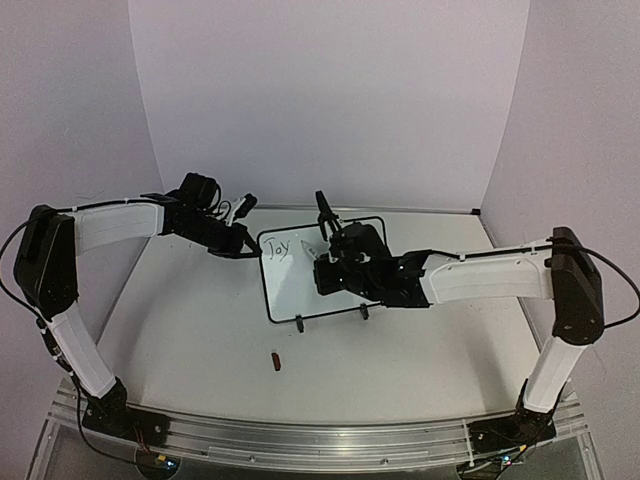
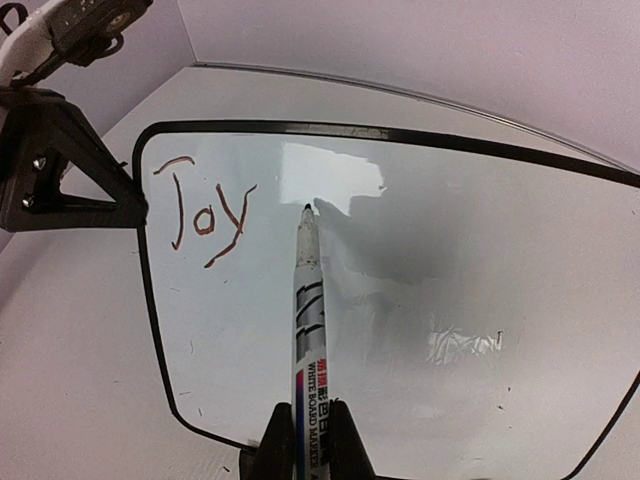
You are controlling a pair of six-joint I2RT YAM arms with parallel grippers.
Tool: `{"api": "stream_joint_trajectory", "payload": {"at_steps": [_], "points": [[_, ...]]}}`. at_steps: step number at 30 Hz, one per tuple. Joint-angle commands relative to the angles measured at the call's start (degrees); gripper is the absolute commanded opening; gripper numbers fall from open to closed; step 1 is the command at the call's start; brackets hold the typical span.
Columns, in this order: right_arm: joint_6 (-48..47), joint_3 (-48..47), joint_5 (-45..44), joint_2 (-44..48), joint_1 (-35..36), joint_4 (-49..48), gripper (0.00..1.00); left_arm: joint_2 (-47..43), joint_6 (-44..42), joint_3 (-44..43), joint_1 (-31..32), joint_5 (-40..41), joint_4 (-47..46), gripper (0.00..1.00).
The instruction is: Write a sentence on the whiteboard
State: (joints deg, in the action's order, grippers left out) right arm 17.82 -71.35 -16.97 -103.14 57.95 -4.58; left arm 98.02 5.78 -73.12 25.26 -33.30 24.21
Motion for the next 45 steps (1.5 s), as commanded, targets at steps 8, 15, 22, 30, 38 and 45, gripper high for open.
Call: {"api": "stream_joint_trajectory", "payload": {"at_steps": [8,15,22,30,38,45], "points": [[0.07,-2.82,0.88,-2.42,-0.83,-1.51,0.00,0.16,-2.07,-2.29,0.41,1.78,2.55,0.00],[1.74,-0.51,1.10,-1.64,-0.85,-1.46,0.00,-0.02,-2.09,-2.29,0.41,1.71,2.56,0.00],[3.14,1.58,1.80,-0.43,-0.48,-1.41,0.00,-0.11,-2.00,-2.29,0.41,1.63,2.38,0.00],[3.43,2.35,0.89,0.47,0.33,-1.40,0.00,-0.37,-2.00,-2.21,0.41,1.70,2.43,0.00],[2.37,1.92,-0.24,4.06,0.80,-0.98,0.00,-0.67,-2.09,-2.20,0.42,1.97,2.56,0.00],[1.83,1.07,-2.50,5.30,0.80,0.09,0.00,-0.94,-2.34,-2.10,0.47,2.45,2.70,0.00]]}}
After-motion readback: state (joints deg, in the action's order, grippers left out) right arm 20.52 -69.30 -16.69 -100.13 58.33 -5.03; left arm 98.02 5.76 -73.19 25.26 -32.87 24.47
